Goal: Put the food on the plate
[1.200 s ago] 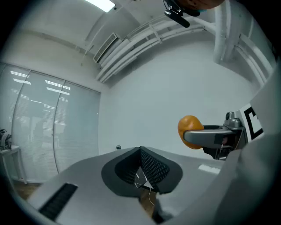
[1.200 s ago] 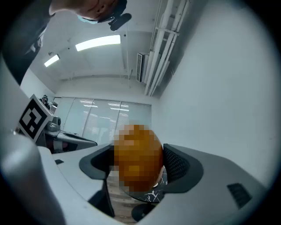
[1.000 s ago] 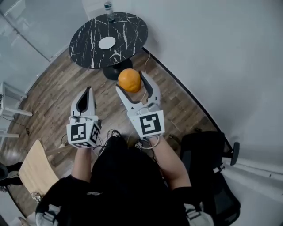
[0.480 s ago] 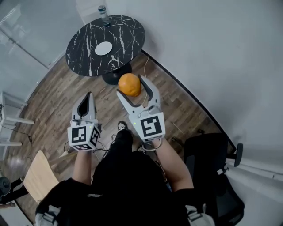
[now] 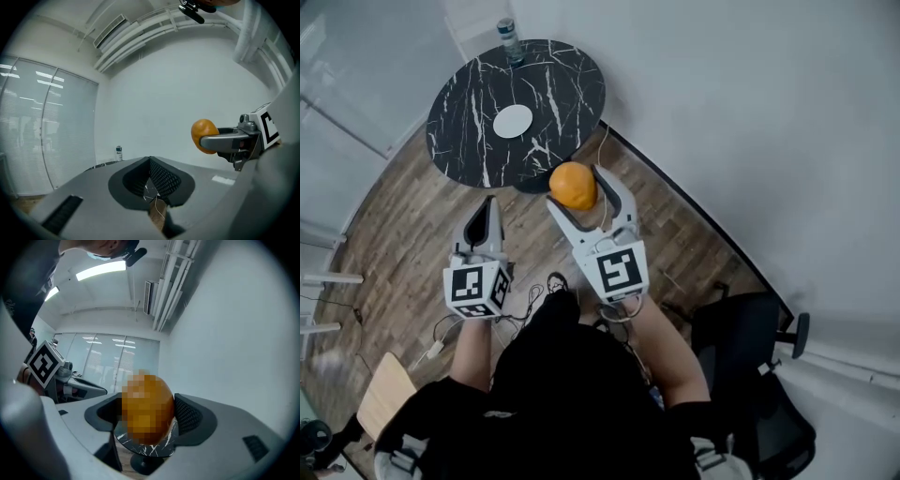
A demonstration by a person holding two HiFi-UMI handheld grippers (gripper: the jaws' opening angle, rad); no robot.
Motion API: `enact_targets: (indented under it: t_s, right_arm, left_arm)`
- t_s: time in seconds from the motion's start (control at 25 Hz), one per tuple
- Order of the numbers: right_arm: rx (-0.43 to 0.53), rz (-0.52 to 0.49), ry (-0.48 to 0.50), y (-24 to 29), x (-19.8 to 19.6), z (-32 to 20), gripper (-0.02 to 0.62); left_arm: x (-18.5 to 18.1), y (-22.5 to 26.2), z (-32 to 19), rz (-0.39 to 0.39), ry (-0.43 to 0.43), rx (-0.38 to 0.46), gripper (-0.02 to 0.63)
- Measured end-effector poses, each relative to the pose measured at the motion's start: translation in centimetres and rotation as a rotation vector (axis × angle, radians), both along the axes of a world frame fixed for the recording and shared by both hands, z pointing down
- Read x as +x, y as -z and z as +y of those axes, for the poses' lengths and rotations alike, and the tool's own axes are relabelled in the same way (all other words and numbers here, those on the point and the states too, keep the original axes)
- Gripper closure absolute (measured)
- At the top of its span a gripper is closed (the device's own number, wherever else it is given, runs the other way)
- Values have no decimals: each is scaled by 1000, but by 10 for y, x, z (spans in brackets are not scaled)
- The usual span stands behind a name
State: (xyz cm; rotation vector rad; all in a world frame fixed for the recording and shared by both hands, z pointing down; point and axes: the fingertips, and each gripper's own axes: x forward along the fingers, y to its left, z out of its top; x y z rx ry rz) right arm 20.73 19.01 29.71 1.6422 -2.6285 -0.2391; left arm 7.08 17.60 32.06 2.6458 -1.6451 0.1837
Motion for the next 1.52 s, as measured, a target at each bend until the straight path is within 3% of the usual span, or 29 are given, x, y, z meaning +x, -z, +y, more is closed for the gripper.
enact_targets:
  t_s: [0.64,1.04,1.4,1.52]
  right_arm:
    - [-94,118,71,-21,-77,-126,265]
    - [-145,125,121,-46,-87,-175,264]
    - [-200,140,214,-76,-92,-245,264]
    - [-230,185,285,-89,-96,-270,264]
  left_arm:
    - [-78,-12,-122,27,-35,-59,606]
    - [-83,-35,-168,-1,-39,-110,606]
    - [-86,-63,-232,-18,11,-174,606]
    - [-90,-76,-254,-13,45,-206,606]
